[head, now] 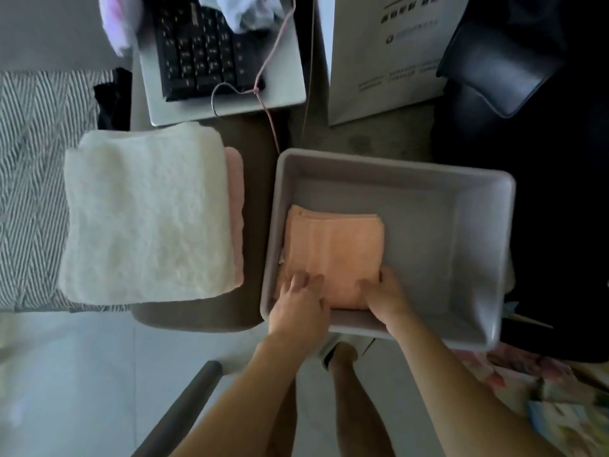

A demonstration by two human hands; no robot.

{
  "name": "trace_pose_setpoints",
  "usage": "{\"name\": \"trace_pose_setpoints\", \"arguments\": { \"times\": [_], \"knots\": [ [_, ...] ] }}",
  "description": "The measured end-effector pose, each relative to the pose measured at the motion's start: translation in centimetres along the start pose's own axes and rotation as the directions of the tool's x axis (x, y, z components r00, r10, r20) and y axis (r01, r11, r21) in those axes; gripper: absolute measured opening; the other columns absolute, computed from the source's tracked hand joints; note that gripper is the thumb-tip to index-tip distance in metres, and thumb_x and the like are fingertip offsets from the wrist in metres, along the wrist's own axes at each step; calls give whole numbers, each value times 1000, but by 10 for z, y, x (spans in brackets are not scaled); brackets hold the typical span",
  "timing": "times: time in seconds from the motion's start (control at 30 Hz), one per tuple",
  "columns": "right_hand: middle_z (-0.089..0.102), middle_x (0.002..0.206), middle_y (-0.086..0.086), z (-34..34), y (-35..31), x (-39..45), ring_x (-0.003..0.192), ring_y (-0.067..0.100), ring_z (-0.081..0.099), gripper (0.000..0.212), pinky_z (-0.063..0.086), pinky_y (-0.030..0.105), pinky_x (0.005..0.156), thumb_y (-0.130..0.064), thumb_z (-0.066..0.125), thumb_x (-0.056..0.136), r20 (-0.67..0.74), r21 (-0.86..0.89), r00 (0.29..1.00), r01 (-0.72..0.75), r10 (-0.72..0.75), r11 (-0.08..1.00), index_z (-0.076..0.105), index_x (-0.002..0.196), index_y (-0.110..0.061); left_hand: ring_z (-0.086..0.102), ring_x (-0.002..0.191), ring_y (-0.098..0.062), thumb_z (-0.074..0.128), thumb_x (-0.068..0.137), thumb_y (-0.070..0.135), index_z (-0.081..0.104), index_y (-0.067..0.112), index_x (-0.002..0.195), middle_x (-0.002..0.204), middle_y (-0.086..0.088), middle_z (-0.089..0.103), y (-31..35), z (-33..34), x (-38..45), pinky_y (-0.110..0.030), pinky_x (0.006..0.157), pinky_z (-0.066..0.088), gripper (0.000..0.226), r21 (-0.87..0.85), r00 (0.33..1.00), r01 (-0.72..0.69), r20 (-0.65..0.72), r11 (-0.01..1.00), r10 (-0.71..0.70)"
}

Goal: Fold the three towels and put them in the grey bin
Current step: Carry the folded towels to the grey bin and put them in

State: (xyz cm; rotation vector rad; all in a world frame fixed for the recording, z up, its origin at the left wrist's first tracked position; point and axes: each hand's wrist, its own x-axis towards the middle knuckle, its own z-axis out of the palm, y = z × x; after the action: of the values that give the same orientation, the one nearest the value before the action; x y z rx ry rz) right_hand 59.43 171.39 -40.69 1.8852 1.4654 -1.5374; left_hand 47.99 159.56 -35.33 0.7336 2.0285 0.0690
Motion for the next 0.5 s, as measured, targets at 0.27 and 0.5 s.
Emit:
{"name": "trace_pose_setpoints", "arguments": {
  "times": [0.27,0.5],
  "knots": [
    [63,93,1,-3,3,-2,78,17,59,21,43,31,59,-21,63,87,-140,6,990,-3,4,1000,61,106,-13,25,148,-28,40,103,32,40,20,146,158,-4,30,-8,-8,25,-45,113,37,45,227,980,-129,177,965,89],
    [62,111,-19,27,-78,-96,103,6,61,31,48,24,76,-48,57,88,-104,152,970,233,-219,961,56,118,-39,68,95,-6,47,98,20,68,31,112,99,14,71,-10,-98,-86,-20,76,56,27,-433,879,-418,-416,799,234]
  ]
}}
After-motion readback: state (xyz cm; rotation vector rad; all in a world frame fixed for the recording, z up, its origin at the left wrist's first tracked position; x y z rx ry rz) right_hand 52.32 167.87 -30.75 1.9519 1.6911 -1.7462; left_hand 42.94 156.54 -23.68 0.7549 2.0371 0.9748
